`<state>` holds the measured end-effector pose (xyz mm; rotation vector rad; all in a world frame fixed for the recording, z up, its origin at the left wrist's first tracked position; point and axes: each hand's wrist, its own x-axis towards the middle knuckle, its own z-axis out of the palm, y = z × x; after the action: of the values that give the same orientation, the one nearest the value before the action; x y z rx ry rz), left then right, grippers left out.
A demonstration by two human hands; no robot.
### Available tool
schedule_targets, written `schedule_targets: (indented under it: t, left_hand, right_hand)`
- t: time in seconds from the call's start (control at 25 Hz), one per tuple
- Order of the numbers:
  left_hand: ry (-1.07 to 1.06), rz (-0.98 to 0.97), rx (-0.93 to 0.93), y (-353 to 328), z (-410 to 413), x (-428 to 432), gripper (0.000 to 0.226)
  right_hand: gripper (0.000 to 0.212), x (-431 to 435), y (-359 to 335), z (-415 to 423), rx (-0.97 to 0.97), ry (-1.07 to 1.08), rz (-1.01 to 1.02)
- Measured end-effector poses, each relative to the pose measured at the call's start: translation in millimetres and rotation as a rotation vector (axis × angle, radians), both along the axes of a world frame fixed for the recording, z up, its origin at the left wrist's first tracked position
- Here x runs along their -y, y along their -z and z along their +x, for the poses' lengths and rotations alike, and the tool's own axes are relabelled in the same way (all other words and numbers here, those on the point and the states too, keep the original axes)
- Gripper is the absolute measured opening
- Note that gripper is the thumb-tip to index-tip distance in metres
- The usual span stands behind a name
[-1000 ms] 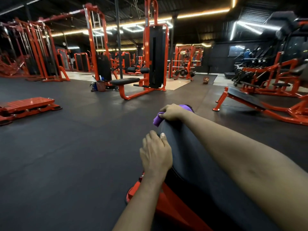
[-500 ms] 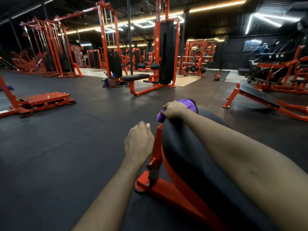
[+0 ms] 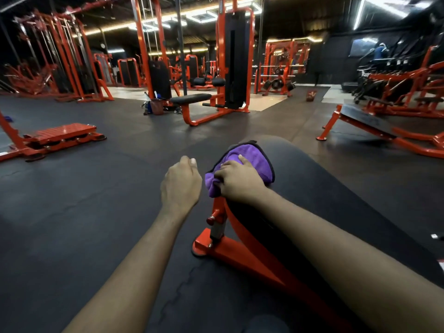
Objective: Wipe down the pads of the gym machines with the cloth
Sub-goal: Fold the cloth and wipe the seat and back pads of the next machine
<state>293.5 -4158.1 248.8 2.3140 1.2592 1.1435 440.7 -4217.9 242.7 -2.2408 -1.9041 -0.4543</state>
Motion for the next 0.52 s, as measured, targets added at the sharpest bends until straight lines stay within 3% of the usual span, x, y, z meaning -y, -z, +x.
schedule_targets:
  t: [0.24, 0.52]
  left_hand:
    - [0.13, -0.016, -0.031, 4, 11, 7, 0.031]
    - [0.332, 0.073, -0.05, 7, 46, 11, 0.032]
  right_hand:
    - [0.032, 67, 50, -16, -0.009, -0.134, 0.293]
    - [0.019, 172, 112, -17, 0.028, -0.094, 0.348]
